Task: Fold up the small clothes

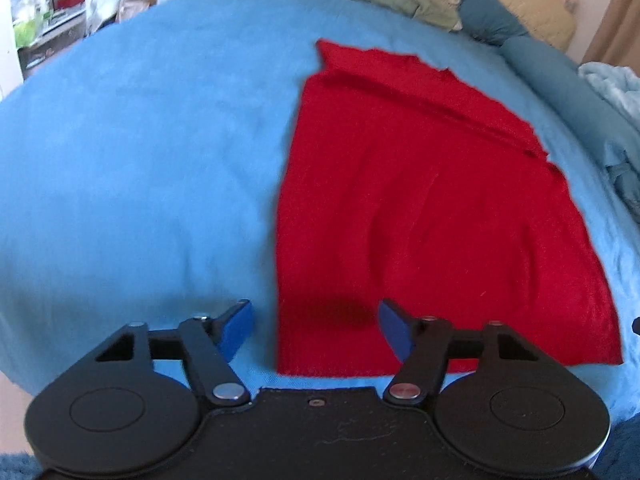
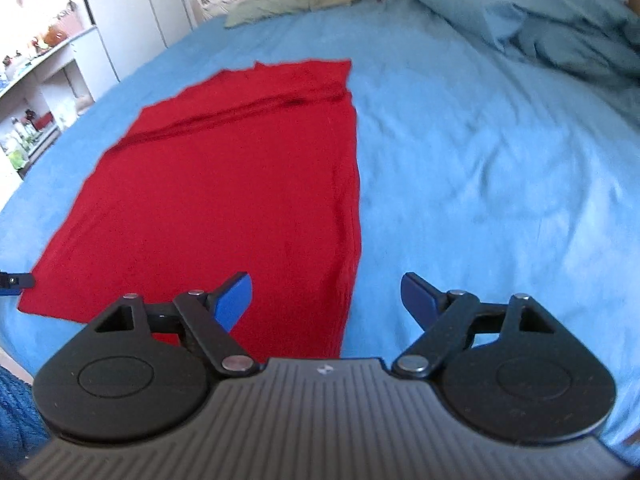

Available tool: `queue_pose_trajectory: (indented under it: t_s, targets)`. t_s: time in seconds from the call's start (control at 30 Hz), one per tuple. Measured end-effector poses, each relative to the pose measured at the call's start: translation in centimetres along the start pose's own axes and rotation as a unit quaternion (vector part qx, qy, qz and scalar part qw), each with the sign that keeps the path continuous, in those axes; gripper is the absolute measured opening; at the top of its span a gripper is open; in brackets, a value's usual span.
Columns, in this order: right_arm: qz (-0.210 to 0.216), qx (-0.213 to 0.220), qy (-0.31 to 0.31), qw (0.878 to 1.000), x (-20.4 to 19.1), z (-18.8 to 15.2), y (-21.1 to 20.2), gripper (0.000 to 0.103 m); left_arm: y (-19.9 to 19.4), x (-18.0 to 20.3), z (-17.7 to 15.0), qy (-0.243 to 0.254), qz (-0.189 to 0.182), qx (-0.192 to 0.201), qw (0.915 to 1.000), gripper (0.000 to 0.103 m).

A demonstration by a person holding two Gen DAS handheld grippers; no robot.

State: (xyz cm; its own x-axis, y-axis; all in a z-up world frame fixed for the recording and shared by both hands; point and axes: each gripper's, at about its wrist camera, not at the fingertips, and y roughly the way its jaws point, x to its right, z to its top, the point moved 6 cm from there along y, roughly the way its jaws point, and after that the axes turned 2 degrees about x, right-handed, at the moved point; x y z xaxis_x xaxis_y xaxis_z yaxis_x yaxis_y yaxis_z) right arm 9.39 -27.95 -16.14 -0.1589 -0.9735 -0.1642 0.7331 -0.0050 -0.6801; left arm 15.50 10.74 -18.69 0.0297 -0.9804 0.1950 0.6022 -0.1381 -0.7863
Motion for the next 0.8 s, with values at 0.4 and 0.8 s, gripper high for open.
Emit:
queue_pose_trajectory:
  t_s: [0.4, 0.8]
  targets:
    - [-0.004, -0.036, -0.012, 0.999, -0.8, -2.7, 1.9, 0.060, 0.5, 0.3, -0.8, 0.017, 0.016, 0.016, 0.9996, 0.062]
    - [0.008, -0.032, -0.002, 0.999, -1.1, -2.8, 2.2, 0.026, 0.3, 1.0, -1.0, 0.031, 0.015, 0.004, 0.9994, 0.015]
